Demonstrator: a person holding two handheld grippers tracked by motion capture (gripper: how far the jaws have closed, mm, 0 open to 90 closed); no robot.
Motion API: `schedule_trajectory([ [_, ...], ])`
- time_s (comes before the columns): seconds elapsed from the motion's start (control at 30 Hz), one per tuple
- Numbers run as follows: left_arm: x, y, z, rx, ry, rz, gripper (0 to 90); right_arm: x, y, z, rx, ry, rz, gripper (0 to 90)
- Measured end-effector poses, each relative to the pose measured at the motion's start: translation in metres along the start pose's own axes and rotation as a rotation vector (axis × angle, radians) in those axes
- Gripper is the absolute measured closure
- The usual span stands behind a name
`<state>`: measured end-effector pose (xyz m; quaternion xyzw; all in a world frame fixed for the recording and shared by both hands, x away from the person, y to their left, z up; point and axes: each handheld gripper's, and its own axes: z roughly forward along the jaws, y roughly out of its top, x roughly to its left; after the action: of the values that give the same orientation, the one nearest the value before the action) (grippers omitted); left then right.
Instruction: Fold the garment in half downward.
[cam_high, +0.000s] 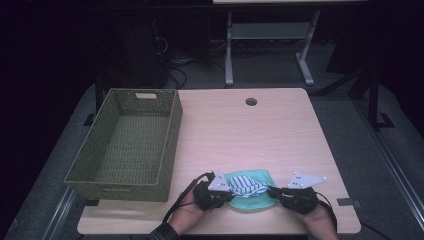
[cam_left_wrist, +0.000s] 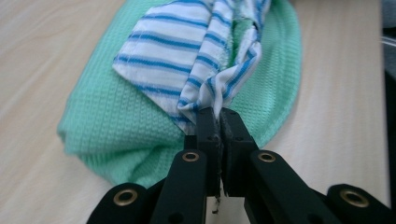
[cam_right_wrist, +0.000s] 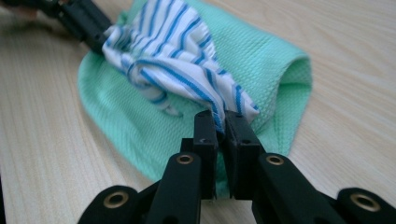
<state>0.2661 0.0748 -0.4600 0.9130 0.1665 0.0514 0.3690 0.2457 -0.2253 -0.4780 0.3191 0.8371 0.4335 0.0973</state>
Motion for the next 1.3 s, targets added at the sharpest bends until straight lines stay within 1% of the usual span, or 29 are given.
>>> schedule_trajectory([
  [0.13,0.011,-0.002,-0.006,0.022,0.044,0.001,86.9,0.004,0.004,0.006,0.005,0.016,-0.005,82.9],
  [0.17,0.014,-0.002,-0.007,0.025,0.056,0.001,86.6,0.005,0.005,0.007,0.005,0.02,-0.013,82.7],
  [0.27,0.019,-0.004,-0.012,0.03,0.084,-0.01,85.3,0.008,0.007,0.011,0.01,0.035,-0.012,81.3],
  [0.3,0.022,-0.004,-0.013,0.033,0.088,-0.016,84.3,0.009,0.007,0.011,0.016,0.041,-0.002,79.9],
  [0.37,0.024,-0.005,-0.016,0.027,0.082,-0.032,81.7,0.008,0.007,0.011,0.017,0.055,-0.008,76.1],
  [0.43,0.025,-0.005,-0.02,0.014,0.075,-0.045,77.7,0.006,0.007,0.01,0.004,0.064,0.006,72.1],
  [0.47,0.024,-0.004,-0.022,-0.007,0.066,-0.065,76.2,0.005,0.007,0.009,0.001,0.069,0.01,70.1],
  [0.53,0.024,-0.003,-0.027,-0.016,0.056,-0.069,72.8,0.003,0.007,0.006,-0.013,0.085,0.027,64.3],
  [0.57,0.024,-0.002,-0.029,-0.022,0.059,-0.067,72.2,0.002,0.008,0.003,-0.026,0.094,0.039,62.6],
  [0.6,0.024,-0.002,-0.032,-0.035,0.053,-0.078,71.9,0.001,0.008,0.001,-0.035,0.096,0.042,61.6],
  [0.63,0.024,-0.001,-0.036,-0.038,0.045,-0.078,71.9,0.0,0.009,-0.002,-0.046,0.09,0.042,61.5],
  [0.7,0.024,0.001,-0.04,-0.062,0.044,-0.085,71.9,-0.002,0.011,-0.008,-0.062,0.079,0.05,63.7],
  [0.73,0.024,0.002,-0.042,-0.071,0.04,-0.091,73.2,-0.004,0.012,-0.011,-0.072,0.07,0.045,66.0],
  [0.77,0.024,0.003,-0.043,-0.075,0.044,-0.094,75.8,-0.005,0.013,-0.012,-0.082,0.059,0.043,70.4],
  [0.83,0.027,0.005,-0.045,-0.093,0.051,-0.112,80.1,-0.007,0.016,-0.014,-0.086,0.044,0.038,75.1],
  [0.87,0.028,0.006,-0.045,-0.092,0.054,-0.12,83.7,-0.008,0.02,-0.014,-0.09,0.039,0.034,78.5],
  [0.9,0.03,0.007,-0.045,-0.089,0.057,-0.12,85.4,-0.009,0.021,-0.013,-0.093,0.038,0.03,80.6],
  [0.97,0.034,0.011,-0.043,-0.092,0.065,-0.134,89.0,-0.01,0.026,-0.011,-0.098,0.037,0.021,84.7],
  [1.03,0.039,0.015,-0.041,-0.094,0.068,-0.14,89.5,-0.011,0.03,-0.007,-0.096,0.045,0.01,88.6],
  [1.17,0.048,0.021,-0.038,-0.105,0.081,-0.155,89.5,-0.01,0.036,-0.001,-0.094,0.068,0.012,89.6],
  [1.23,0.052,0.024,-0.036,-0.099,0.094,-0.163,89.5,-0.01,0.037,0.003,-0.086,0.078,-0.002,89.6],
  [1.3,0.058,0.026,-0.032,-0.101,0.102,-0.171,89.5,-0.01,0.038,0.006,-0.08,0.07,-0.002,89.6],
])
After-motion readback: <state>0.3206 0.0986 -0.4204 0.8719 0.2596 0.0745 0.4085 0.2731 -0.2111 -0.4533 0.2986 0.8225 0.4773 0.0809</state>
